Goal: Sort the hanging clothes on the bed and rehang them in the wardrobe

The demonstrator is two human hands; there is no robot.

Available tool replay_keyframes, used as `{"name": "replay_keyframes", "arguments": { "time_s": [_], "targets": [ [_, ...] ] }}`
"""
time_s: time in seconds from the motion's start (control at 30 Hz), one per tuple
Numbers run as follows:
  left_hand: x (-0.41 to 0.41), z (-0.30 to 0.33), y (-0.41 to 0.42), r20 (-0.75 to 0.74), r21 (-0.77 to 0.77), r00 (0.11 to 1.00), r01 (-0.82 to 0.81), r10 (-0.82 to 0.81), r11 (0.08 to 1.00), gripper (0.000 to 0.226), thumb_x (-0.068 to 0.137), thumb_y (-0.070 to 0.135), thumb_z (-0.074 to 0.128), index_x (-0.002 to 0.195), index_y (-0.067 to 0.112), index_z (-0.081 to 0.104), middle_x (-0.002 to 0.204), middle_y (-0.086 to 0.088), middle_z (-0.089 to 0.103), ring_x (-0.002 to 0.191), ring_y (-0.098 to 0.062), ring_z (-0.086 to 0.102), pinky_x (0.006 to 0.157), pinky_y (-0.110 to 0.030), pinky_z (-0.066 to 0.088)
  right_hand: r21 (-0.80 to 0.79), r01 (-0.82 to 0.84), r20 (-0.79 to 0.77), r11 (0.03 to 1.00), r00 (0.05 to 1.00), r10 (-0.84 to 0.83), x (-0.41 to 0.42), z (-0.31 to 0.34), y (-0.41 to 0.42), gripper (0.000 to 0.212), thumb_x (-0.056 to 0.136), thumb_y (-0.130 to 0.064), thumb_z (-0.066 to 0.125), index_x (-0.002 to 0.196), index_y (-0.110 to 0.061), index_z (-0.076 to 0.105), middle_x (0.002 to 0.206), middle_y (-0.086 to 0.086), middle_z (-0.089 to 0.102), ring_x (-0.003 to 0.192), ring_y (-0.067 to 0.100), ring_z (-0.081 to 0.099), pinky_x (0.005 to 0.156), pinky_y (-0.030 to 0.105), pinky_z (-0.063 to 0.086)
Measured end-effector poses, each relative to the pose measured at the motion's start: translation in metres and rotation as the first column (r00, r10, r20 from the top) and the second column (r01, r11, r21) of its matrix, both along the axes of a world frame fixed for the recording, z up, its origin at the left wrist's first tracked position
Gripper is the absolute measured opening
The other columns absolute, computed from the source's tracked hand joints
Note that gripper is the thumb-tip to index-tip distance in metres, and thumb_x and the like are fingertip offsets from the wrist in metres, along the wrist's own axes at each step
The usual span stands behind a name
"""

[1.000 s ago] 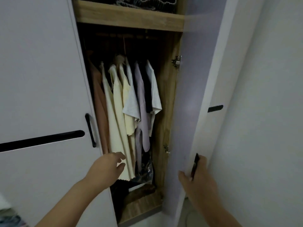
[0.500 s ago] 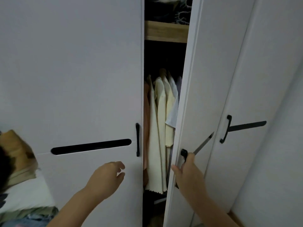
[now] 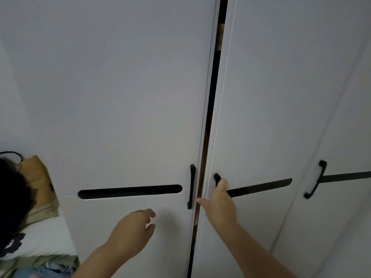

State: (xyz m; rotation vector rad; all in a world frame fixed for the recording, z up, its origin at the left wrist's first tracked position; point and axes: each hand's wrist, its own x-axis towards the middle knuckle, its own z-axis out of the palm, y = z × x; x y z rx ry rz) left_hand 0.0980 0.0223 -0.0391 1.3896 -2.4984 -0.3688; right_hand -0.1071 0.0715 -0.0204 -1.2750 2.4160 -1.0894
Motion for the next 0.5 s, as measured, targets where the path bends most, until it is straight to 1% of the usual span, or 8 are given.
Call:
{"name": "replay_keyframes", "arguments": {
  "time_s": [0.1, 0.23, 0.5],
  "targets": [
    [-0.004, 0.001, -0.007, 0.006, 0.005, 0.999, -0.032, 0.032, 0.999, 0.033, 0.096, 0.032, 0.042, 0.129, 0.031, 0.045, 0.124, 0.012, 0.056, 0.111, -0.004, 0.053, 0.090, -0.016, 0.040, 0.028, -0.004, 0.005, 1.000, 1.000, 0.003, -0.006, -0.001, -0.022, 0.063, 0.080, -0.029, 0.073, 0.119, -0.011, 0.027, 0.114, 0.009, 0.058, 0.100, 0.025, 0.061, 0.067, 0.027, 0.041],
    [-0.008, 0.001, -0.016, 0.001, -0.001, 0.997, -0.071, 0.071, 0.997, 0.034, 0.097, 0.032, 0.042, 0.130, 0.030, 0.045, 0.126, 0.011, 0.055, 0.112, -0.005, 0.053, 0.091, -0.016, 0.039, 0.047, -0.032, -0.017, 0.998, 0.999, 0.032, -0.013, -0.004, -0.040, 0.064, 0.078, -0.030, 0.074, 0.115, -0.010, 0.026, 0.113, 0.010, 0.058, 0.100, 0.026, 0.060, 0.067, 0.029, 0.043],
    [-0.025, -0.003, -0.020, -0.003, -0.002, 0.995, -0.104, 0.104, 0.995, 0.034, 0.097, 0.031, 0.042, 0.131, 0.028, 0.045, 0.126, 0.010, 0.055, 0.113, -0.005, 0.053, 0.091, -0.016, 0.039, 0.060, -0.073, -0.025, 0.996, 0.997, 0.075, -0.020, -0.011, -0.049, 0.064, 0.080, -0.032, 0.072, 0.119, -0.007, 0.028, 0.117, 0.010, 0.056, 0.105, 0.026, 0.057, 0.076, 0.033, 0.048]
  ]
}}
